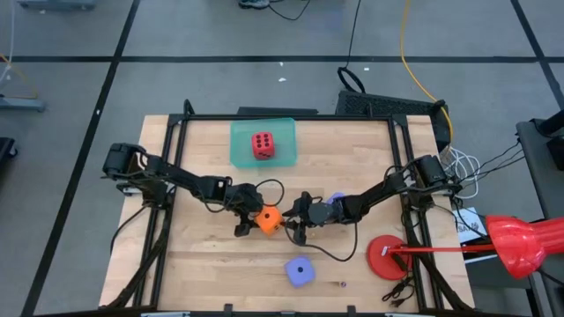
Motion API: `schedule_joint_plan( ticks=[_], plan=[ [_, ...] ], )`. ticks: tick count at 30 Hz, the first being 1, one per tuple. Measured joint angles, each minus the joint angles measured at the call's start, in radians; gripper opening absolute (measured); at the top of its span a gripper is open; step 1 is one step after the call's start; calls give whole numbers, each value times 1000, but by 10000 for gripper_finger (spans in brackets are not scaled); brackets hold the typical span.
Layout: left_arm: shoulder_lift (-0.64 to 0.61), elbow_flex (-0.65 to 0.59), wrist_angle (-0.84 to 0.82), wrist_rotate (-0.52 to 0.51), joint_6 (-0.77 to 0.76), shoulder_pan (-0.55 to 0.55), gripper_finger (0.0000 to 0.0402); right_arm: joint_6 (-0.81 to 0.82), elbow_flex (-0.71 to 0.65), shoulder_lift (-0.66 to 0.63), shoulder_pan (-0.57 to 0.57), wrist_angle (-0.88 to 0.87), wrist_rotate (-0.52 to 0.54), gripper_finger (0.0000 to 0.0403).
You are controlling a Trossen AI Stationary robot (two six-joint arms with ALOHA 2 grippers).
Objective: Pick & Place Dice
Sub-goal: Put the large orange dice into the green bin
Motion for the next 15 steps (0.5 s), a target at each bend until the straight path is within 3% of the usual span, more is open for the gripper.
schedule_joint_plan(
  ticks=[6,15],
  plan=[
    [-2,38,-38,3,34,2,267,-24,0,-11,-7,40,1,153],
    [-7,148,-235,1,79,19,267,-48,0,-60,-12,-15,-2,153]
  ],
)
